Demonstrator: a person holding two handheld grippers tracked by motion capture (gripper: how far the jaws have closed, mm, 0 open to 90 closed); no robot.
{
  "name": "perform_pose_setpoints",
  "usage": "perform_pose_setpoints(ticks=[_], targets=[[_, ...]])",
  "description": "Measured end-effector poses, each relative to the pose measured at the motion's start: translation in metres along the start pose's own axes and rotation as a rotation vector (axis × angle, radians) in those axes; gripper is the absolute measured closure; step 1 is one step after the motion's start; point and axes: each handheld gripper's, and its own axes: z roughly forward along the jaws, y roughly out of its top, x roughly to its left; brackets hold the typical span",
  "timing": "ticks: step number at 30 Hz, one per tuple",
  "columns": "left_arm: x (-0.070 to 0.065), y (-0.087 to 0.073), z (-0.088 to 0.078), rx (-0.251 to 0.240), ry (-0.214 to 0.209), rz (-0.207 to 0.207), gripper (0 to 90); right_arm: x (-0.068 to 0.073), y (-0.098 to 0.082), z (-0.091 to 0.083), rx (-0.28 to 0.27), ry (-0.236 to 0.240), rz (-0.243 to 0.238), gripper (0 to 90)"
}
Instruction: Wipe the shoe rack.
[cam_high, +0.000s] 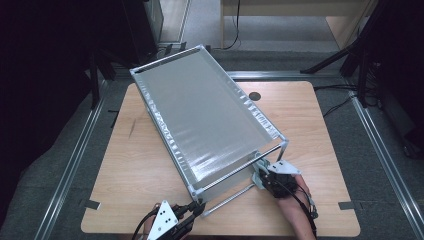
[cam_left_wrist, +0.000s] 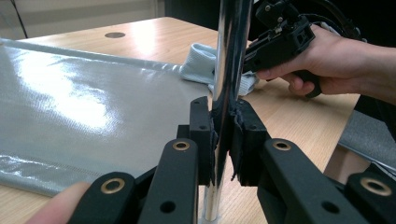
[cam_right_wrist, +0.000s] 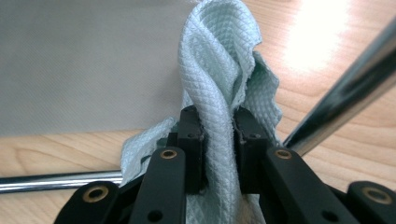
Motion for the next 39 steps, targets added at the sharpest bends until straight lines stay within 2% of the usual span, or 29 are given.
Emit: perform_pose_setpoints(ticks=[2,3,4,5,6,7,8,9,12,13,15,17,19,20,21,22,23,24,25,26,27,29,30,32,34,36,37,38,39], targets=[[0.0,0.0,0.0,-0.004,-0.001,-0.01,81.3,0.006,0.0,0.001,0.006,0.005,-0.018,77.1],[0.0,0.0,0.001,-0.005,-0.004,-0.017,81.2,0.021,0.0,0.003,0.013,0.083,-0.034,77.1],[0.0,0.0,0.001,-0.005,-0.004,-0.017,81.2,0.021,0.0,0.003,0.013,0.083,-0.034,77.1],[0.0,0.0,0.001,-0.005,-0.002,-0.019,81.2,0.041,-0.001,0.004,0.009,0.118,-0.072,77.1],[0.0,0.0,0.001,-0.004,-0.001,-0.021,81.2,0.041,-0.001,0.004,0.009,0.118,-0.072,77.1],[0.0,0.0,0.001,-0.004,-0.001,-0.027,81.1,0.06,0.0,0.005,0.014,0.175,-0.091,77.0],[0.0,0.0,0.001,-0.004,-0.001,-0.027,81.1,0.06,0.0,0.005,0.014,0.175,-0.091,77.0],[0.0,0.0,0.001,-0.003,-0.001,-0.028,81.1,0.068,-0.001,0.005,0.016,0.204,-0.096,77.1],[0.0,-0.001,0.001,-0.004,-0.001,-0.03,81.0,0.108,-0.003,0.006,0.022,0.352,-0.119,77.0],[0.0,-0.001,0.001,-0.003,-0.002,-0.028,81.0,0.12,-0.004,0.006,0.028,0.387,-0.122,76.9],[0.0,0.0,0.0,-0.002,-0.003,-0.026,81.0,0.124,-0.004,0.006,0.027,0.391,-0.131,76.8],[0.0,0.0,0.0,0.001,-0.003,-0.023,81.0,0.12,-0.004,0.006,0.031,0.407,-0.137,76.1],[0.0,0.0,0.0,0.004,-0.002,-0.021,81.1,0.11,-0.003,0.006,0.03,0.386,-0.126,76.1],[0.0,0.0,0.0,0.004,-0.002,-0.021,81.1,0.11,-0.003,0.006,0.03,0.386,-0.126,76.1],[0.0,0.001,0.0,0.009,0.001,-0.02,81.1,0.097,-0.001,0.005,0.035,0.337,-0.116,76.0],[0.0,0.001,0.0,0.009,0.001,-0.02,81.1,0.097,-0.001,0.005,0.035,0.337,-0.116,76.0],[0.0,0.001,0.0,0.009,0.002,-0.02,81.1,0.077,0.0,0.004,0.035,0.267,-0.105,75.9],[0.0,0.001,0.0,0.01,0.002,-0.02,81.1,0.077,0.0,0.004,0.035,0.267,-0.105,75.9],[-0.001,0.001,0.0,0.013,0.005,-0.013,81.1,0.057,0.001,0.003,0.037,0.215,-0.066,76.0],[-0.001,0.001,0.0,0.013,0.005,-0.013,81.1,0.057,0.001,0.003,0.037,0.215,-0.066,76.0],[-0.001,0.001,0.0,0.014,0.006,-0.012,81.1,0.048,0.001,0.002,0.035,0.189,-0.048,76.0],[-0.001,0.001,0.0,0.019,0.006,-0.004,81.3,0.012,0.0,-0.004,0.027,0.081,0.027,75.9],[-0.001,0.001,0.0,0.019,0.006,-0.004,81.3,0.012,0.0,-0.004,0.027,0.081,0.027,75.9],[-0.001,0.001,0.0,0.017,0.004,-0.008,81.2,-0.003,-0.001,-0.006,0.019,0.016,0.065,75.9],[-0.001,0.001,0.0,0.017,0.006,-0.012,81.2,-0.004,-0.002,-0.007,0.018,0.014,0.082,76.2],[-0.001,0.001,0.0,0.017,0.004,-0.019,81.1,0.005,-0.003,-0.006,0.013,-0.008,0.058,76.3],[-0.001,0.001,0.0,0.016,0.003,-0.027,81.0,0.02,-0.003,-0.003,0.017,0.042,0.042,76.2],[-0.001,0.001,0.0,0.016,0.003,-0.027,81.0,0.02,-0.003,-0.003,0.017,0.042,0.042,76.2],[-0.001,0.001,0.001,0.014,0.002,-0.03,80.9,0.045,-0.003,0.0,0.017,0.074,-0.018,76.2]])
